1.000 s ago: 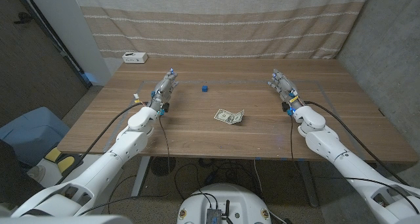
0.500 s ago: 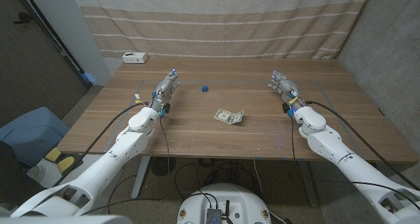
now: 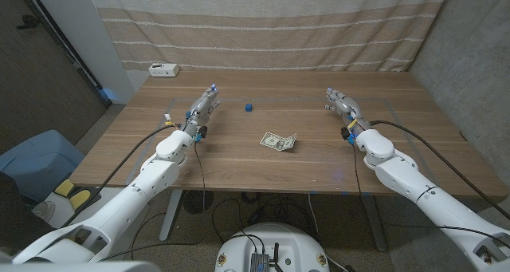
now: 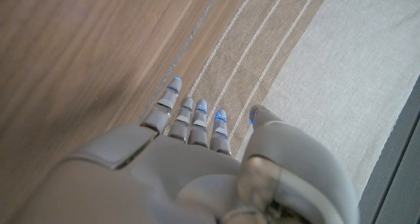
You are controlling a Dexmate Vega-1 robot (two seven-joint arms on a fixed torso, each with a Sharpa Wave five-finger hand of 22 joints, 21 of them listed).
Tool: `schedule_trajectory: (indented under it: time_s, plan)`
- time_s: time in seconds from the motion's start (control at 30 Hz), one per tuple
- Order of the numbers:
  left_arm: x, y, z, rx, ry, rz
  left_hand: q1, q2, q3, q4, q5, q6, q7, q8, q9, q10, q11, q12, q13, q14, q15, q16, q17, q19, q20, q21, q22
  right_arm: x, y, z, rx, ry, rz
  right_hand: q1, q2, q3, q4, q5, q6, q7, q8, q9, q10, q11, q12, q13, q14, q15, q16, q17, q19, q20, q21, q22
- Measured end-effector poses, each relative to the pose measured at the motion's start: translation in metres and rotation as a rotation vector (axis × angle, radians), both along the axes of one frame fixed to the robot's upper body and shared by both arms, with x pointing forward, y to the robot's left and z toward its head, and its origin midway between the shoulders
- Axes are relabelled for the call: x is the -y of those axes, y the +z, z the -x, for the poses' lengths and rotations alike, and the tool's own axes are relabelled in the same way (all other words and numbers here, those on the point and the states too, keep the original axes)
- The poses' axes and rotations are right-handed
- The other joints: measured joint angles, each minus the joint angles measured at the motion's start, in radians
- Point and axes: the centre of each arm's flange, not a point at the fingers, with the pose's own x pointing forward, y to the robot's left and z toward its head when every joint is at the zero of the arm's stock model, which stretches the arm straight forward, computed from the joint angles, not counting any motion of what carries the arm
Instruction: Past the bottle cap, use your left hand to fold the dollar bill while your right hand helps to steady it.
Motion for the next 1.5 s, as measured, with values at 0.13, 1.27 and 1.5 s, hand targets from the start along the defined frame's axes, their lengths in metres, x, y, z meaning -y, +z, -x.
schedule_trajectory:
  time_s: [0.13,1.27,1.5]
  plan:
    - [0.002,-0.001,0.000,-0.002,-0.004,-0.004,0.000,0.000,0.000,0.000,0.000,0.008,0.001,0.000,0.000,0.000,0.000,0.000,0.000,0.006,0.005,0.000,0.000,0.009,0.002,0.000,0.000,-0.003,0.001,0.004,0.001,-0.019,0.043,0.005,-0.005,0.008,-0.001,-0.007,0.011,0.000,0.000,0.000,0.005,-0.002,0.000,0.000,0.009,0.002,0.003,0.000,0.005,-0.005,0.000,0.000]
    - [0.014,0.000,0.001,-0.009,-0.031,-0.029,-0.029,-0.003,0.016,0.000,-0.004,0.053,0.025,0.000,0.000,0.030,0.016,0.000,0.005,0.022,0.011,-0.004,0.000,0.014,-0.004,0.000,0.000,-0.031,0.007,0.034,0.077,-0.171,0.424,0.040,-0.018,0.121,-0.035,-0.022,0.178,0.011,0.012,0.000,0.153,-0.004,0.023,0.000,0.161,-0.043,0.019,-0.008,0.108,-0.008,0.012,0.000]
    - [0.016,-0.001,0.002,-0.012,-0.036,-0.032,-0.035,-0.009,0.016,0.000,-0.004,0.053,0.025,0.000,0.000,0.036,0.011,0.000,0.005,0.024,0.012,-0.008,0.000,0.016,-0.005,-0.007,0.000,-0.035,0.007,0.040,0.096,-0.195,0.481,0.050,-0.019,0.136,-0.042,-0.022,0.218,0.018,0.012,0.000,0.187,-0.002,0.023,0.000,0.195,-0.048,0.026,-0.011,0.127,-0.005,0.019,0.000]
